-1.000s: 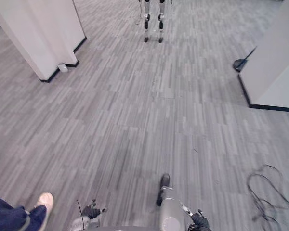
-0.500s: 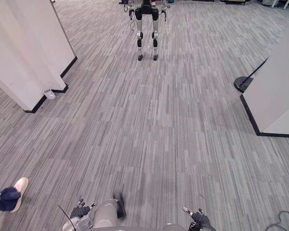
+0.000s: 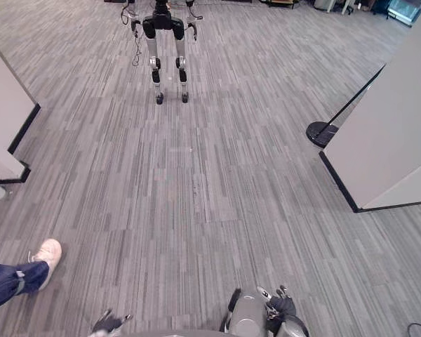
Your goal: Organize washtable
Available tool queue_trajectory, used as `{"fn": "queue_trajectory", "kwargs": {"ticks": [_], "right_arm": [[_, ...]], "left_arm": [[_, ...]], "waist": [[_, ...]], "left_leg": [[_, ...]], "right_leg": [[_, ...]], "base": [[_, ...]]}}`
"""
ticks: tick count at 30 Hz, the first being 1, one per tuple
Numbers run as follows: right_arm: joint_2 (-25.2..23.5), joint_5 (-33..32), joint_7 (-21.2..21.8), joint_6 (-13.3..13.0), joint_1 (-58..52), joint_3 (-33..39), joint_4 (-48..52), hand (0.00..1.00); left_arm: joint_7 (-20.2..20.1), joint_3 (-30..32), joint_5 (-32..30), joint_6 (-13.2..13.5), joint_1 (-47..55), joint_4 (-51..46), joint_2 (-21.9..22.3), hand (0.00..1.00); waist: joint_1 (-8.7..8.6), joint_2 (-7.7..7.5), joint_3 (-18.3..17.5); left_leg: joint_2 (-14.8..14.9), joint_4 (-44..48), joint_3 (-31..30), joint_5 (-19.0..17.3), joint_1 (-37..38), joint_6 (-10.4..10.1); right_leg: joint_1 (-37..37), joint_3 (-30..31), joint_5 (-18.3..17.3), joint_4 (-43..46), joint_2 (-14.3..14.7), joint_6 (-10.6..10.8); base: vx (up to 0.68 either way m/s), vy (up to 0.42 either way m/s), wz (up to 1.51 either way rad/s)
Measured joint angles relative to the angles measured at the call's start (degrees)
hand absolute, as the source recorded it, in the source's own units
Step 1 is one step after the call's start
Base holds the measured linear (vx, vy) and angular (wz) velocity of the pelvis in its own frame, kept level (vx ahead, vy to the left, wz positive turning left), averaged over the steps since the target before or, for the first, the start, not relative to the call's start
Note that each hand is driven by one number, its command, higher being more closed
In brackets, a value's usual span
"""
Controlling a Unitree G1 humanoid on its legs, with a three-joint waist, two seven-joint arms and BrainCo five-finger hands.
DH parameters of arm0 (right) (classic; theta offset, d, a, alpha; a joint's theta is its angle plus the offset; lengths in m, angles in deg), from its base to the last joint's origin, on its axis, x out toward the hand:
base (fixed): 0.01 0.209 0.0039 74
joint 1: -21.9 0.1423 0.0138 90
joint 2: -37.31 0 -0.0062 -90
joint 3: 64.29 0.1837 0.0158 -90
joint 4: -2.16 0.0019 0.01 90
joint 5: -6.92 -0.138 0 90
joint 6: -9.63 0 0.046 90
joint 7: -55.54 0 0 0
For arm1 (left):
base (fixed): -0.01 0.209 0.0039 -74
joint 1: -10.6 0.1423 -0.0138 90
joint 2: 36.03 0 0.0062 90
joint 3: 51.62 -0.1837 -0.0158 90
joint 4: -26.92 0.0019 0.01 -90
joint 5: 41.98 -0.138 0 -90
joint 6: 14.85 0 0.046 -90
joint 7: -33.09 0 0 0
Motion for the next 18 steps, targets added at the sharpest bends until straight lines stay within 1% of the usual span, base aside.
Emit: {"fn": "queue_trajectory", "kwargs": {"ticks": [1,2,3,4,5,6,7,8,9,10,11,12,13,14,15,16,17,18], "right_arm": [[0.2,0.1,-0.1,0.7,-0.7,0.3,-0.6,0.0],[-0.2,0.1,0.0,1.5,-2.2,0.5,-1.1,0.0],[-0.6,0.2,0.0,1.8,-2.7,0.8,-1.3,0.0],[-1.4,0.4,0.1,2.5,-4.1,1.6,-2.3,0.0],[-0.9,0.5,0.2,2.8,-4.0,2.1,-2.6,0.0],[-0.6,0.5,0.3,2.8,-4.2,2.2,-2.6,0.0],[0.1,0.5,0.3,2.8,-4.6,2.7,-2.4,0.0],[1.0,0.6,0.3,3.1,-5.0,3.0,-2.4,0.0],[2.2,0.5,0.2,3.3,-4.9,2.6,-2.4,0.0],[2.5,0.5,0.0,3.6,-4.4,2.4,-2.3,0.0],[2.4,0.4,-0.1,3.6,-3.7,2.4,-2.1,0.0],[2.4,0.4,-0.3,3.6,-3.3,2.3,-2.2,0.0],[2.4,0.4,-0.6,3.6,-2.3,1.0,-2.6,0.0],[2.6,0.4,-1.0,3.5,-1.1,-1.2,-2.6,0.0],[2.8,0.4,-1.0,3.4,-0.9,-2.3,-2.5,0.0],[2.7,0.5,-1.0,3.1,0.5,-3.9,-2.5,0.0],[2.6,0.5,-1.0,3.0,2.6,-5.7,-2.2,0.0],[2.6,0.5,-1.0,2.9,3.3,-6.8,-2.0,0.0]], "left_arm": [[0.0,-0.6,-0.9,0.1,-1.6,-0.1,0.5,0.0],[0.0,-0.9,-1.7,0.5,-2.6,-0.4,1.2,0.0],[0.0,-1.1,-2.2,0.6,-2.8,-0.4,1.2,0.0],[0.0,-1.1,-2.6,0.6,-2.1,-0.3,1.6,0.0],[0.1,-0.8,-3.2,0.3,-1.1,0.2,2.3,0.0],[0.0,-1.0,-3.4,0.3,-0.5,-0.1,2.3,0.0],[0.0,-1.1,-3.5,0.3,0.1,0.0,2.7,0.0],[0.1,-0.6,-3.5,0.2,0.6,0.3,3.3,0.0],[0.1,0.3,-3.4,0.0,0.9,0.7,4.0,0.0],[0.0,1.0,-3.1,-0.2,1.5,1.8,4.3,0.0],[-0.4,2.3,-2.5,-0.1,1.0,1.8,4.4,0.0],[-0.7,3.0,-2.5,0.2,1.0,1.5,4.3,0.0],[-1.0,4.3,-2.5,0.4,0.7,1.0,3.5,0.0],[-1.1,4.6,-2.3,0.6,1.0,-0.2,3.0,0.0],[-1.2,4.6,-2.1,0.8,1.1,-0.9,2.7,0.0],[-1.2,4.5,-2.0,1.0,1.3,-2.5,2.2,0.0],[-1.1,3.7,-2.0,1.2,1.4,-4.0,2.0,0.0],[-1.0,3.3,-2.0,1.2,1.5,-4.7,2.0,0.0]], "waist": [[-0.39,0.21,0.2],[-1.62,-0.22,0.1],[-1.9,-0.7,0.3],[-2.16,-2.18,0.0],[-2.26,-1.29,0.0],[-2.25,0.36,-0.2],[-2.38,1.34,-0.8],[-2.32,4.13,-0.8],[-1.92,5.9,-1.0],[-1.43,6.17,-1.0],[-0.58,6.29,-0.6],[-0.19,5.93,-0.3],[0.86,4.8,0.3],[1.36,3.55,0.4],[1.65,3.05,0.4],[2.62,2.29,0.1],[3.31,2.07,0.1],[3.62,1.98,0.1]], "left_leg": [[0.0,-1.2,-0.1,0.0,1.6,0.0],[-0.4,-4.1,-0.2,-0.5,4.4,-0.8],[-0.7,-4.5,-0.4,-1.1,5.7,-1.8],[-1.3,-3.5,-1.3,-2.3,8.0,-3.1],[1.1,2.6,-1.4,-2.7,7.6,-3.1],[3.4,7.9,-1.8,-2.6,5.6,-3.1],[6.3,17.4,-3.0,-1.4,2.2,-4.6],[10.7,29.4,-5.3,4.7,-2.0,-9.0],[13.6,36.5,-6.5,13.9,-5.0,-11.4],[16.1,42.6,-6.4,23.7,-8.0,-12.2],[19.2,55.0,-4.9,19.9,-13.0,-11.1],[20.4,59.9,-3.9,16.8,-15.2,-9.8],[20.9,65.2,-2.2,11.6,-18.9,-8.3],[20.1,64.1,-0.4,7.5,-22.9,-6.8],[19.6,61.6,0.6,5.7,-25.1,-6.7],[18.6,52.9,2.6,3.4,-29.2,-7.1],[17.0,40.3,3.4,3.0,-32.3,-7.2],[15.8,33.0,3.3,3.2,-33.4,-7.5]], "right_leg": [[-0.3,-0.8,3.6,-10.8,0.4,0.1],[-0.6,-2.5,9.0,-25.4,0.2,2.9],[-1.4,-3.5,9.0,-26.3,-0.9,3.1],[-1.9,-2.6,9.4,-25.5,-1.1,0.7],[-2.6,-0.7,14.6,-20.8,0.0,-2.4],[-2.8,-0.1,15.1,-18.8,0.7,-2.9],[-2.5,0.5,15.8,-16.6,2.6,-4.2],[-2.0,0.5,13.8,-13.0,5.5,-6.6],[-0.8,0.3,10.6,-11.5,7.3,-6.9],[1.2,1.0,7.6,-11.5,9.4,-7.1],[5.0,2.1,5.3,-12.9,11.9,-7.5],[7.5,2.9,4.6,-14.1,13.0,-7.8],[13.5,4.3,3.3,-17.4,14.6,-7.5],[19.0,5.8,2.9,-21.8,15.8,-7.0],[20.9,6.4,2.8,-23.7,16.0,-6.8],[23.9,7.8,2.4,-26.4,16.3,-6.0],[26.3,9.7,2.0,-28.5,16.7,-4.8],[27.3,10.6,1.5,-29.1,16.7,-4.4]], "base": [[0.63,-0.069,0.92],[0.55,-0.083,0.85],[0.74,-0.204,0.73],[0.81,-0.297,0.11],[0.82,-0.363,-0.1],[0.55,-0.299,-0.24],[0.52,-0.324,-0.25],[0.54,-0.285,-0.48],[0.74,-0.26,-0.64],[0.81,-0.186,-0.63],[0.8,-0.173,-0.46],[0.72,-0.181,-0.5],[0.64,-0.162,-0.51],[0.61,-0.144,-0.51],[0.54,-0.109,-0.65],[0.63,-0.063,-0.83],[0.62,-0.032,-0.89],[0.68,0.031,-0.8]]}}
